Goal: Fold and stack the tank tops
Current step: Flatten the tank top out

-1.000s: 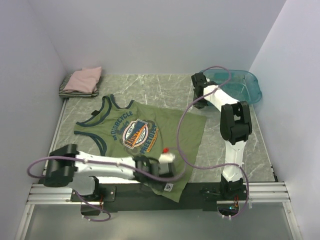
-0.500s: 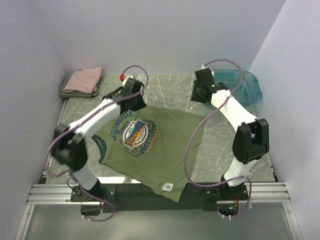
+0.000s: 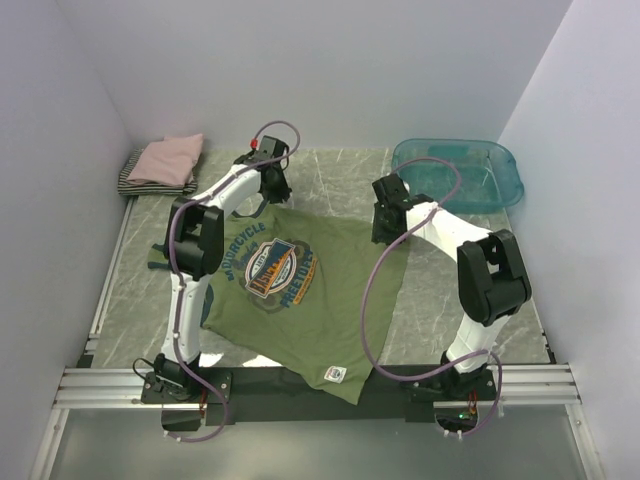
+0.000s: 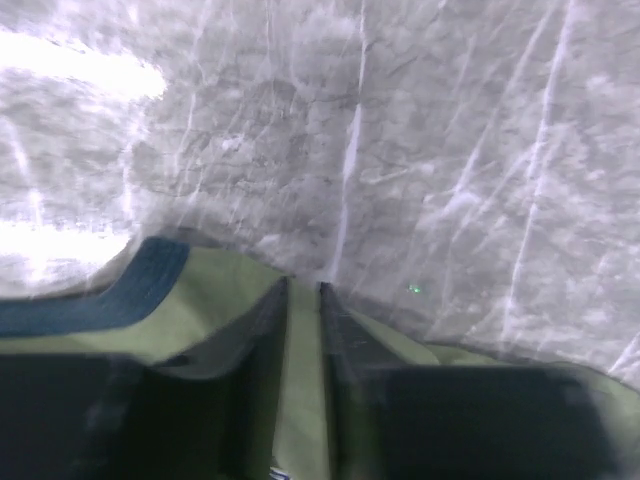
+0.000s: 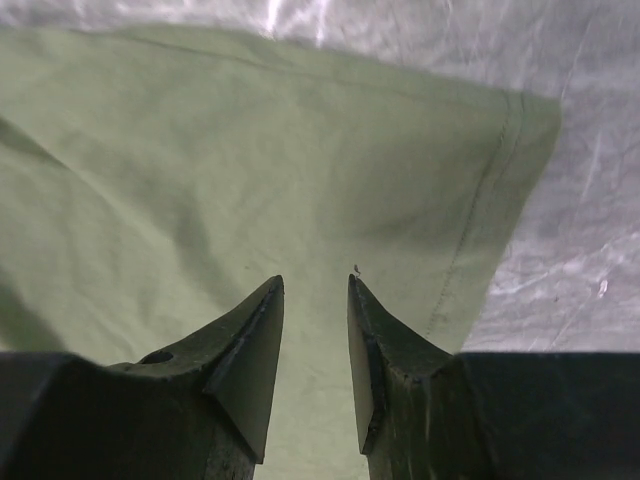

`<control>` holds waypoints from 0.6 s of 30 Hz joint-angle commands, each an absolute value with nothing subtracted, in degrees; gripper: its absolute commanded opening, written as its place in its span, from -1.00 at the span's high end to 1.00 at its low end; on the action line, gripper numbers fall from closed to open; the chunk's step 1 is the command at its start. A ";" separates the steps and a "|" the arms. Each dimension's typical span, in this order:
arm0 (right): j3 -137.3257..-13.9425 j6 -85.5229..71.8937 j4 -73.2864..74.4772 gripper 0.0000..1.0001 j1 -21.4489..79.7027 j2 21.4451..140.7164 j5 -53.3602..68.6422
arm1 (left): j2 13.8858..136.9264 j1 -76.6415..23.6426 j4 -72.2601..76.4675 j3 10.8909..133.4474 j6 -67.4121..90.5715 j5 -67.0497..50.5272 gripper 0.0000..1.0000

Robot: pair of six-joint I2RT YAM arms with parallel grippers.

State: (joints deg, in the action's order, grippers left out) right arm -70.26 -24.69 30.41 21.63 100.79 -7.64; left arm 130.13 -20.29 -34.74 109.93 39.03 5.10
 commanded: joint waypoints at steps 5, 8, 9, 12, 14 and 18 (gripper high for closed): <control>-70.39 -25.75 28.56 0.23 21.18 102.65 -9.49 | 135.26 -17.93 -37.09 112.24 38.94 1.93 0.82; -73.02 -25.32 29.70 0.23 21.01 105.37 -8.62 | 134.74 -17.93 -36.04 109.08 38.41 1.67 0.80; -73.99 -25.14 30.75 0.24 21.09 107.64 -7.92 | 134.56 -17.84 -35.69 108.29 38.15 1.93 0.78; -79.18 -24.52 33.65 0.26 21.09 111.26 -7.65 | 135.70 -17.23 -36.21 108.01 38.23 3.33 0.73; -82.86 -24.00 34.71 0.25 21.01 114.42 -6.95 | 136.84 -16.27 -36.82 109.07 38.84 4.57 0.77; -90.77 -23.47 38.56 0.22 21.36 119.78 -5.28 | 137.46 -13.72 -35.25 109.51 40.25 5.01 0.82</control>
